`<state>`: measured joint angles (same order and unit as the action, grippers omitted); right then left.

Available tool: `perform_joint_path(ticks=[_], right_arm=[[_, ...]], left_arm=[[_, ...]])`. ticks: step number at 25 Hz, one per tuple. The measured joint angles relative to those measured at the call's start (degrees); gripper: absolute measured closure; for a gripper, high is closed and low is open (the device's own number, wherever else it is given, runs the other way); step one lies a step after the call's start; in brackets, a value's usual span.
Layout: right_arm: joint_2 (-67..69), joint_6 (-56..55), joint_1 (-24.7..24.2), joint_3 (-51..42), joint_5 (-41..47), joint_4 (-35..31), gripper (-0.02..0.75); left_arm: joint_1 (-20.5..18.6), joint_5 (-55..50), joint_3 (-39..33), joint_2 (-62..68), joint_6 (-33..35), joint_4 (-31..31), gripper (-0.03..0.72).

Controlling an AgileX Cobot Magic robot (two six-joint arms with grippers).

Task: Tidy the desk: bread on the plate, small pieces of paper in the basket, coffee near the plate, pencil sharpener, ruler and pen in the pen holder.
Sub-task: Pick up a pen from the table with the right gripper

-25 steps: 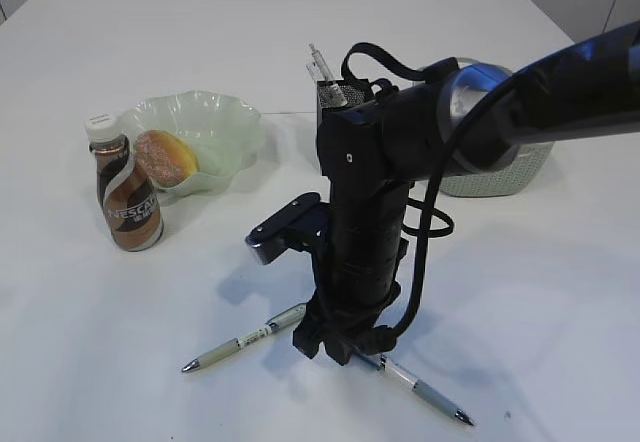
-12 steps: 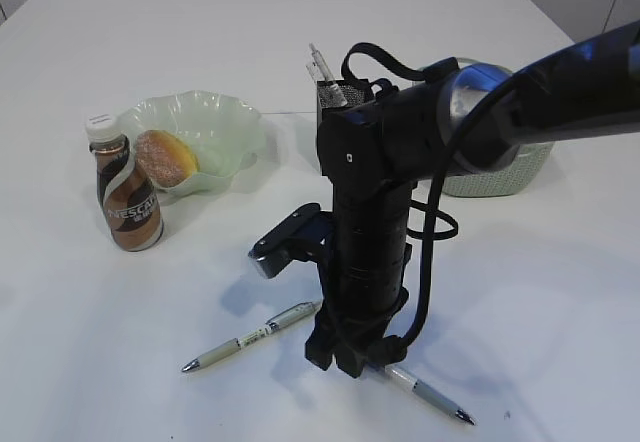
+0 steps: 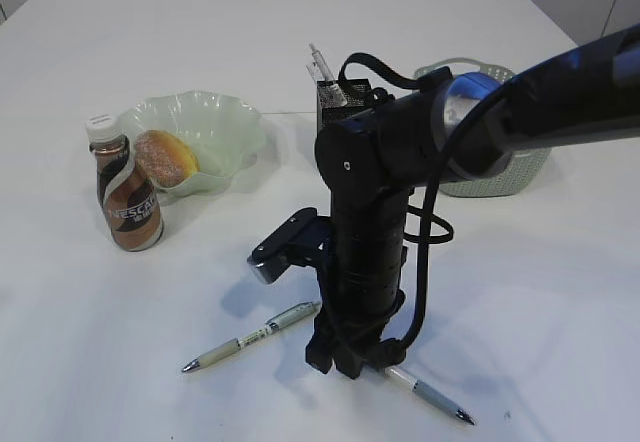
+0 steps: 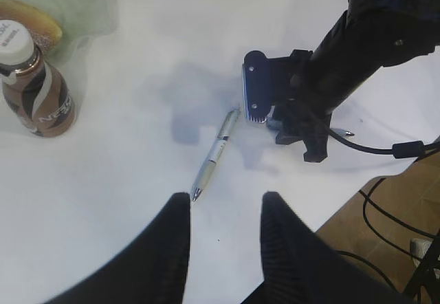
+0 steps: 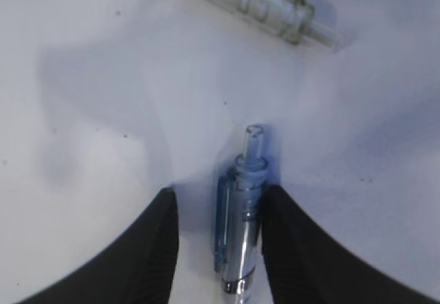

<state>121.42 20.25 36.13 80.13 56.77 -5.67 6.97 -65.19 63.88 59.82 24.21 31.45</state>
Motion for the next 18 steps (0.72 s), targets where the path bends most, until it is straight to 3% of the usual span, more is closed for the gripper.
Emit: perform_joint_path(ticks=[8,13,18], right_arm=[[0.0,0.0,0.0,0.0,-0.4,0.0,0.416],[0.0,0.0,0.0,0.0,-0.5,0.7,0.573],[0.0,0.0,0.0,0.1,-0.5,1.0,0.606]], left_arm=[[0.0,0.0,0.0,0.0,0.0,0.0,0.449],[0.0,0.0,0.0,0.0,0.0,0.0,0.449],[0.0,0.0,0.0,0.0,0.0,-0.1,0.449]])
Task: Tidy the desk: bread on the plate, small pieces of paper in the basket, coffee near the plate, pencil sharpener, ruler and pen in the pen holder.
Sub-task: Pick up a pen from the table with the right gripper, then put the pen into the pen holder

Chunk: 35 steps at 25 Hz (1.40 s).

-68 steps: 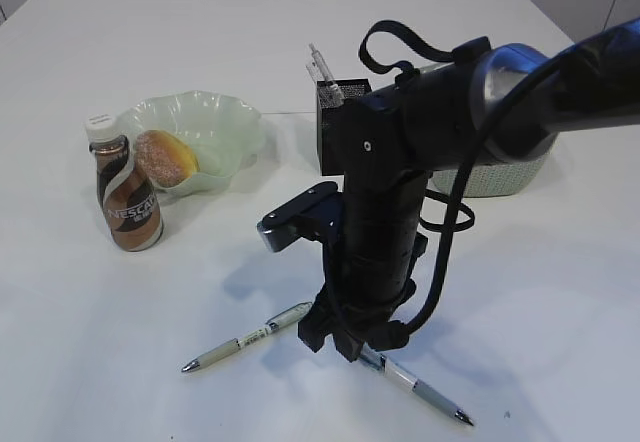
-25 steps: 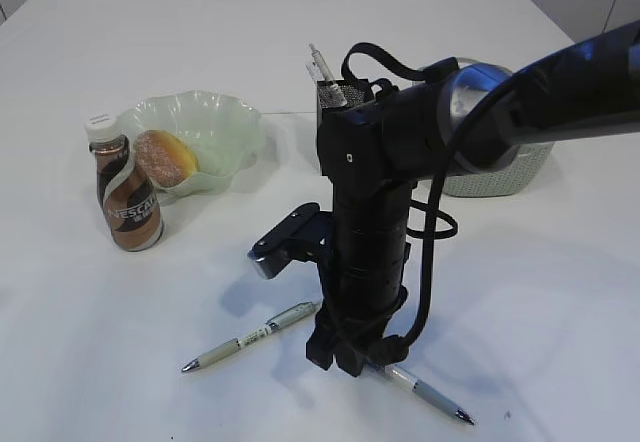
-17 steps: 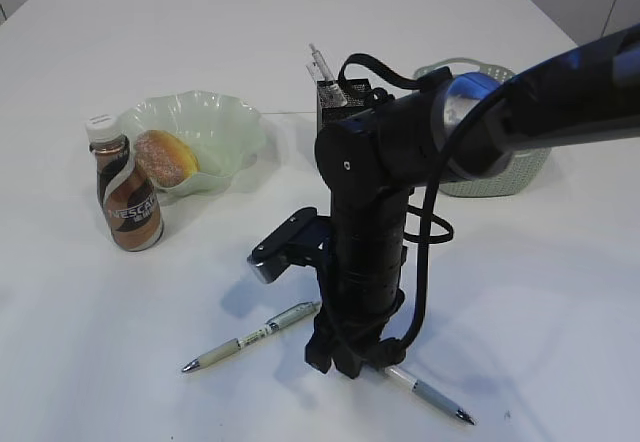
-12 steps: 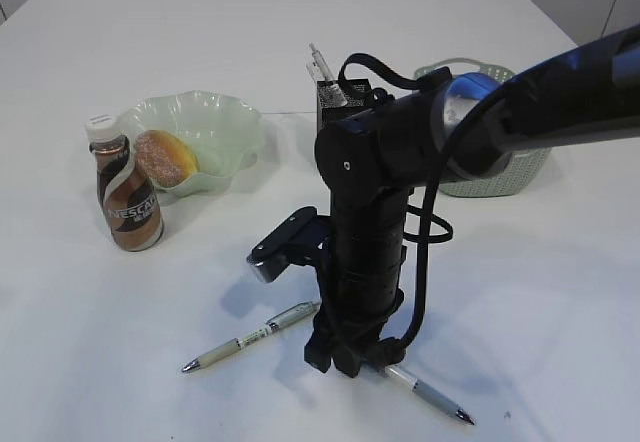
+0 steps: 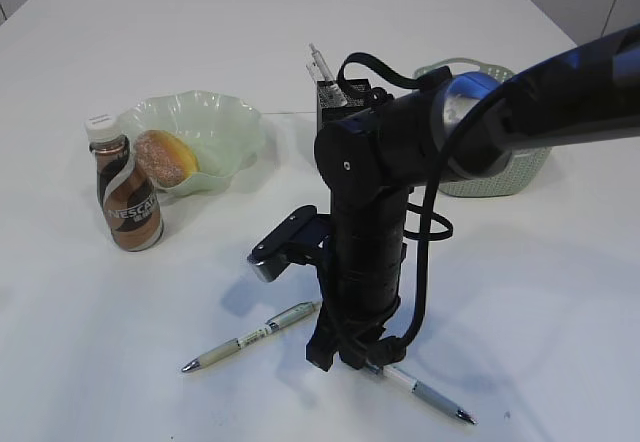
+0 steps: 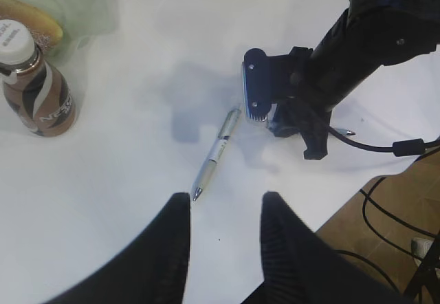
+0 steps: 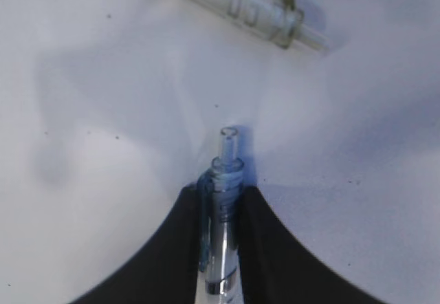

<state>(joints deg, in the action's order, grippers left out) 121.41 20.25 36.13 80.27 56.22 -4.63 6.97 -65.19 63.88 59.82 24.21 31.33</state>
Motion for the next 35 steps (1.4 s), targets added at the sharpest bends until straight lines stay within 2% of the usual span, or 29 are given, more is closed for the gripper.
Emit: perform_joint_path(ticks=[7,11,20,26,30,31,35], right_arm=[[0.2,-1.3,0.0,3.0,3.2,0.3,0.607],[0.2,-2.5,0.0,10.4,11.0,0.4,0.607],[-1.5,-2.8,0.0,22.0,13.5,-0.4,0.607],[-1.9,-4.3,0.0,33.0,11.6,-0.4,0.609],[-1.9,-4.5,0.0,35.1,9.9,-0.4,0.609],[-1.9,-4.6,0.0,39.5,6.7,-0.2,0.609],[-1.9,-4.7,-0.3,42.2,4.5,0.5,0.609]], left_arm=[[0.0,0.0,0.0,0.0,0.0,-0.5,0.449],[0.0,0.0,0.0,0.0,0.0,-0.8,0.449],[0.0,0.1,0.0,0.0,0.0,-1.3,0.449],[0.0,0.2,0.0,0.0,0.0,-1.4,0.449],[0.0,0.3,0.0,0.0,0.0,-1.4,0.449],[0.0,0.3,0.0,0.0,0.0,-1.4,0.449],[0.0,0.3,0.0,0.0,0.0,-1.4,0.449]])
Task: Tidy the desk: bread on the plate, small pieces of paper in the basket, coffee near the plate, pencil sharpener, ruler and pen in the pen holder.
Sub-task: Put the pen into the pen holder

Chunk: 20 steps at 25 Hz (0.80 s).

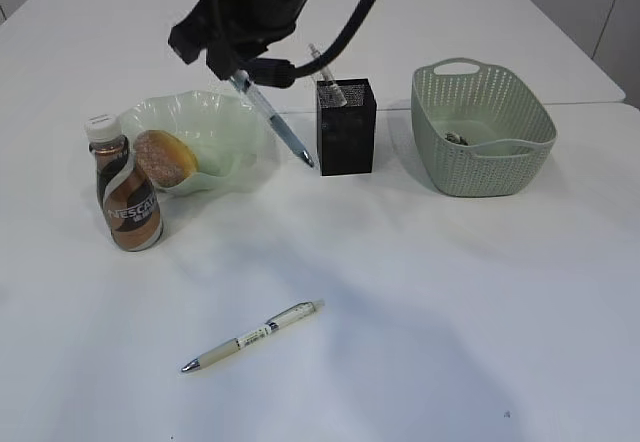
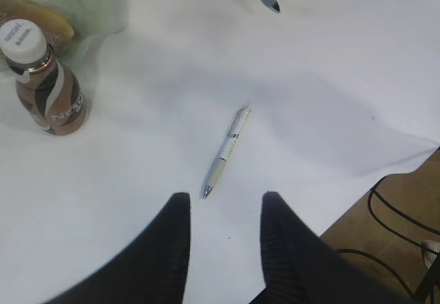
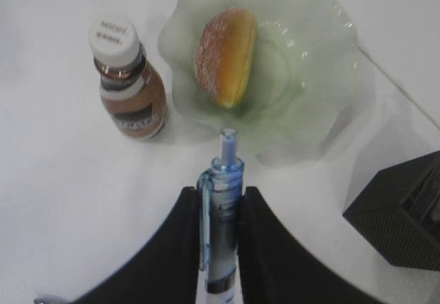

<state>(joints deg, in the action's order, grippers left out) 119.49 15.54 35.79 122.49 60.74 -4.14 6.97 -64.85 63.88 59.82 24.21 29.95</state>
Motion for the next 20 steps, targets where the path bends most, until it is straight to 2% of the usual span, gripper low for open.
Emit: perform_joint_path(ticks=[7,11,14,20], right_arm=[[-0.1,-2.2,-4.5,1.7,-6.0,0.1,0.61],[-0.2,-2.4,-9.5,1.7,-8.6,0.0,0.61],[-0.2,-2.4,-12.6,1.7,-10.1,-0.9,0.61],[-0.2,-2.5,-16.8,1.7,-18.8,-4.5,0.61]], left_arm=[[0.0,0.1,0.0,0.0,0.0,0.0,0.449],[0.0,0.4,0.0,0.0,0.0,0.0,0.449],[0.0,1.1,0.0,0.0,0.0,0.0,0.449],[0.0,3.1,0.0,0.0,0.0,0.0,0.449]])
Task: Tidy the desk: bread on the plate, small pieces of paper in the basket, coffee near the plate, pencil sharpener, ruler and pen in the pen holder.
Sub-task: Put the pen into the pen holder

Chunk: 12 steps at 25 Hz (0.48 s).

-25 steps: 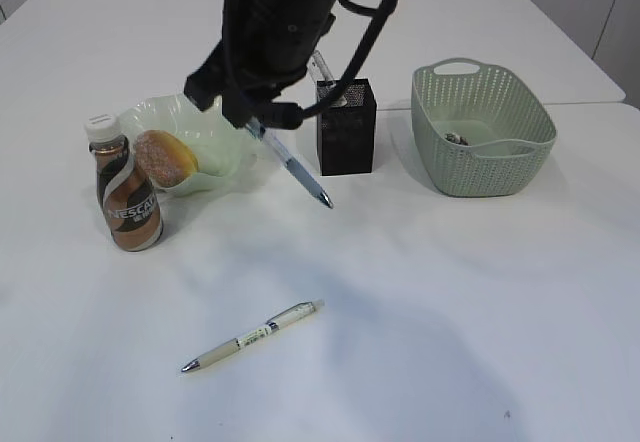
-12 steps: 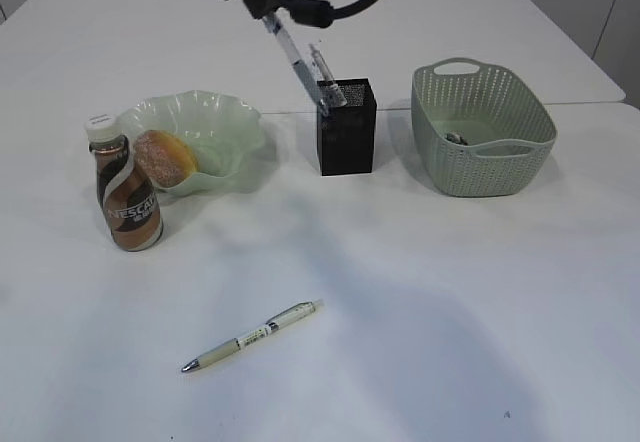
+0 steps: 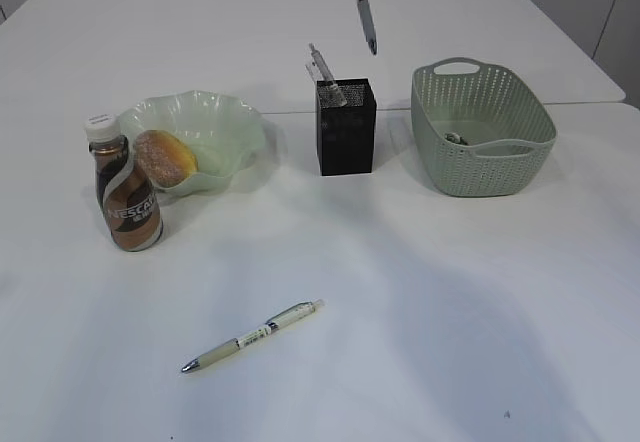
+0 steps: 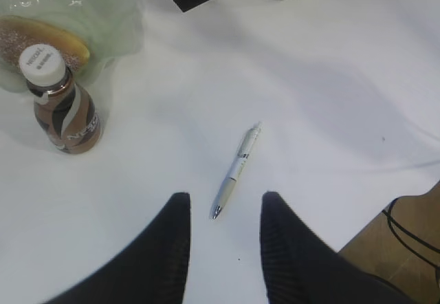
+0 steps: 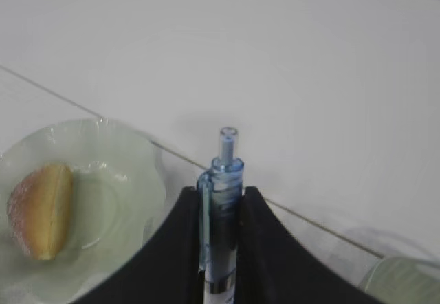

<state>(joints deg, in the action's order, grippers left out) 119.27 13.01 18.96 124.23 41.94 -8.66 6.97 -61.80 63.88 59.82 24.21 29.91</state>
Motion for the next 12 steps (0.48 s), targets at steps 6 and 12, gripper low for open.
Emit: perform_joint_path(ticks=[6,12], right_arm=[[2.8,0.0,-0.7,0.0,-8.2,-1.5,0.61],[6.8,0.0,-0.9,0.0,-16.1,-1.9,0.61]], left_arm=[[0.0,1.3,0.0,0.0,0.0,0.0,0.449],[0.0,3.0,0.0,0.0,0.2,0.0,0.449]])
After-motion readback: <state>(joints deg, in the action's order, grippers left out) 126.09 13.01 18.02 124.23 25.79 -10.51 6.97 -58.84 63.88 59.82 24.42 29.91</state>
